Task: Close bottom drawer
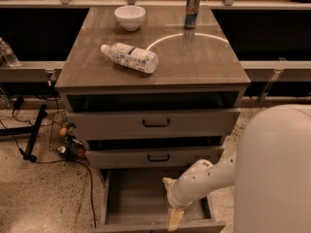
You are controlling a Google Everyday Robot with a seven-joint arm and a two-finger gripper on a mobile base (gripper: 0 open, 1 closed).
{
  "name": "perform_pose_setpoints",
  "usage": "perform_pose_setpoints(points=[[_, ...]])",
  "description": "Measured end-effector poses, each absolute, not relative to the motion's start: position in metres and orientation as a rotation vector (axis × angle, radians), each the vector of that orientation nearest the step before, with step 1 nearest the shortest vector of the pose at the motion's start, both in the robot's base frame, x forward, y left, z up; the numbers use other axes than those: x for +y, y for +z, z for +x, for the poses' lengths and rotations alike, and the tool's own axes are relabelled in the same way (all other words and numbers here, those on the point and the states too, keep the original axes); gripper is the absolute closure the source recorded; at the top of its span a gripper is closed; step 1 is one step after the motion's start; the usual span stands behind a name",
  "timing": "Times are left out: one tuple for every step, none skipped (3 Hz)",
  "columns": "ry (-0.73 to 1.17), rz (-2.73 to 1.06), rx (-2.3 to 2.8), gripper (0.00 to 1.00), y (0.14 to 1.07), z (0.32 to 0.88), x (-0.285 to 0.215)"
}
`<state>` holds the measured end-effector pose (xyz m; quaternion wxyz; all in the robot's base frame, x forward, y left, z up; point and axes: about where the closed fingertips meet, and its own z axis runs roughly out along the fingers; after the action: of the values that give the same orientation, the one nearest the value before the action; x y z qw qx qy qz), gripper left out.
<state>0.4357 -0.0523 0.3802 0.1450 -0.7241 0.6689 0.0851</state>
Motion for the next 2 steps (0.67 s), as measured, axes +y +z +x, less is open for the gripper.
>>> perform_pose_setpoints(points=[[0.187,-2.072,1.974,0.0,0.349,0.456,-0.075],[0.151,-2.047,2.038,0.0,0.316,0.465,-0.104]])
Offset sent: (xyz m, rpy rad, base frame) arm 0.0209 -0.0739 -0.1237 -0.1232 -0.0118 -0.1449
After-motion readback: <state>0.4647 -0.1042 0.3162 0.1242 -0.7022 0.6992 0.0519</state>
